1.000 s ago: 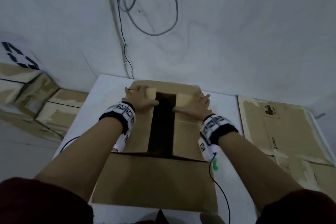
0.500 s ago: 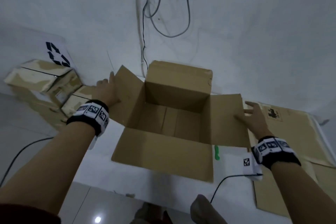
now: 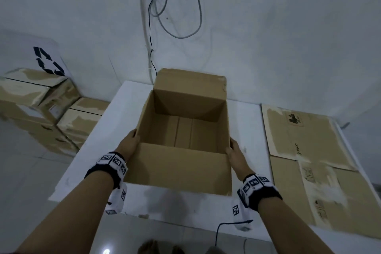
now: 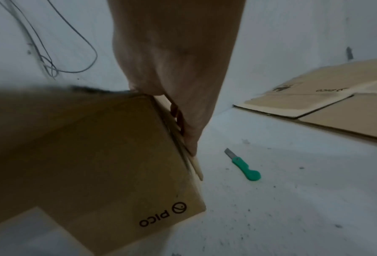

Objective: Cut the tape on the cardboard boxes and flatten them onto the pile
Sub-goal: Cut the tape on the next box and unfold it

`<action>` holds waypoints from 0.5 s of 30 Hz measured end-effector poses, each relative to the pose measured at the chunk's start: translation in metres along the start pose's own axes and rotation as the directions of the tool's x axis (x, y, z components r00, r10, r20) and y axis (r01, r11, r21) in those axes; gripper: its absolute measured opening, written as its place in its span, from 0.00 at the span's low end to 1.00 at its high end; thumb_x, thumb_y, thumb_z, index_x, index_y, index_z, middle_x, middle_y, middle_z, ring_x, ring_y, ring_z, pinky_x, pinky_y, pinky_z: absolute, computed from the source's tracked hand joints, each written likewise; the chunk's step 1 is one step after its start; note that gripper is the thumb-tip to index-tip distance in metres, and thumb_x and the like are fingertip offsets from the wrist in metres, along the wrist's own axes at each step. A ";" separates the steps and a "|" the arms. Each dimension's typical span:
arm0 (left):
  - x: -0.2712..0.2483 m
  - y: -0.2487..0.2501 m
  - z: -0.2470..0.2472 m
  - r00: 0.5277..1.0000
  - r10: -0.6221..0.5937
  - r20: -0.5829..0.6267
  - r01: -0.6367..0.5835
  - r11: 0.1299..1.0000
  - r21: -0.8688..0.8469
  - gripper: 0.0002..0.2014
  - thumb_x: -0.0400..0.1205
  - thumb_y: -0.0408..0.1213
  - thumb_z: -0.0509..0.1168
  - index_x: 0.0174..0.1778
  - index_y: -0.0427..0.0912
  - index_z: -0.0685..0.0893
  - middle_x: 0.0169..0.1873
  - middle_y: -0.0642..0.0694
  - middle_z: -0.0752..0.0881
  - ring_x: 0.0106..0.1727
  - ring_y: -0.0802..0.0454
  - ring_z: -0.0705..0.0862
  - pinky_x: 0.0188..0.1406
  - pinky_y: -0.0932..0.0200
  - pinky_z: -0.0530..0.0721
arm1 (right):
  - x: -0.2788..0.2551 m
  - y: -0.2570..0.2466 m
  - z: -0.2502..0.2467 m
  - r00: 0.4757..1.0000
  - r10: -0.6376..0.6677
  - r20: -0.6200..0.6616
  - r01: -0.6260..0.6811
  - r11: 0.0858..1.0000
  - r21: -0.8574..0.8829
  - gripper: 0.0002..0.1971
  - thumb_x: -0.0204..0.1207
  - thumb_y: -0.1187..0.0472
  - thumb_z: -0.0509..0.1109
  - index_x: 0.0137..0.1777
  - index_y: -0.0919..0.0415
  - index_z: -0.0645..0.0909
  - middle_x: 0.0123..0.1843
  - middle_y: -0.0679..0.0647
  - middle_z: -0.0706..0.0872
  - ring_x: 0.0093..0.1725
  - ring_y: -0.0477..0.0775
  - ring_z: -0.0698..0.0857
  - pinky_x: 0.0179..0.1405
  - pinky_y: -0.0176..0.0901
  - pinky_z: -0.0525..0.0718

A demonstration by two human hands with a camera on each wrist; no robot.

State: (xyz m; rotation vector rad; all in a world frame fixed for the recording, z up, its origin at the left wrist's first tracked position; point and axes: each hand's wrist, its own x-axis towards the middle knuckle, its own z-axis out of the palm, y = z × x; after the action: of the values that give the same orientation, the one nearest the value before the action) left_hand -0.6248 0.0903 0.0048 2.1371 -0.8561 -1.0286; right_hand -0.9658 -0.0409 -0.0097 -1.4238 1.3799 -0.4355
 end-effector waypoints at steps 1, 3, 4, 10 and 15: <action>0.000 0.000 0.002 1.000 0.004 0.007 -0.003 0.999 -0.038 0.23 0.90 0.38 0.48 0.81 0.39 0.63 0.76 0.36 0.70 0.74 0.37 0.72 0.75 0.43 0.67 | 0.001 0.001 0.000 1.000 0.002 0.009 -0.003 1.000 0.006 0.31 0.82 0.44 0.57 0.84 0.43 0.57 0.82 0.52 0.68 0.80 0.58 0.69 0.78 0.62 0.70; 0.003 -0.003 0.003 1.000 0.011 0.007 -0.010 0.997 -0.079 0.21 0.90 0.37 0.47 0.79 0.36 0.67 0.74 0.35 0.73 0.72 0.37 0.73 0.74 0.43 0.68 | -0.002 -0.003 0.000 0.999 -0.044 0.008 0.043 0.999 0.004 0.29 0.85 0.46 0.56 0.85 0.44 0.55 0.82 0.52 0.68 0.79 0.58 0.70 0.78 0.59 0.71; 0.004 -0.002 0.003 1.000 0.012 0.005 -0.012 0.996 -0.088 0.21 0.90 0.37 0.48 0.78 0.36 0.68 0.74 0.35 0.74 0.71 0.36 0.74 0.73 0.43 0.69 | -0.006 -0.006 0.000 0.995 -0.097 -0.011 0.097 0.995 0.017 0.28 0.88 0.48 0.56 0.85 0.46 0.52 0.83 0.52 0.66 0.79 0.57 0.70 0.77 0.54 0.71; 0.007 -0.007 0.001 0.998 0.051 -0.027 -0.053 0.994 -0.092 0.21 0.89 0.34 0.49 0.79 0.36 0.68 0.74 0.36 0.74 0.73 0.36 0.72 0.75 0.44 0.67 | -0.040 -0.014 -0.004 0.927 -0.345 0.148 0.362 0.718 -0.595 0.35 0.64 0.18 0.63 0.70 0.30 0.74 0.87 0.40 0.36 0.86 0.51 0.36 0.83 0.66 0.42; 0.005 -0.014 -0.001 0.996 0.089 0.000 -0.088 0.990 -0.111 0.23 0.90 0.38 0.49 0.83 0.40 0.61 0.80 0.40 0.66 0.79 0.40 0.65 0.80 0.46 0.60 | -0.063 -0.016 0.009 0.902 -0.375 0.213 0.366 0.406 -0.837 0.44 0.62 0.12 0.50 0.56 0.42 0.90 0.88 0.41 0.49 0.87 0.53 0.36 0.78 0.69 0.25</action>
State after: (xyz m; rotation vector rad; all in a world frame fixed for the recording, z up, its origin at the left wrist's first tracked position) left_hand -0.6173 0.0950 -0.0074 1.9868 -0.8674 -1.0131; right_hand -0.9671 0.0151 0.0255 -2.6238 1.3156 0.0463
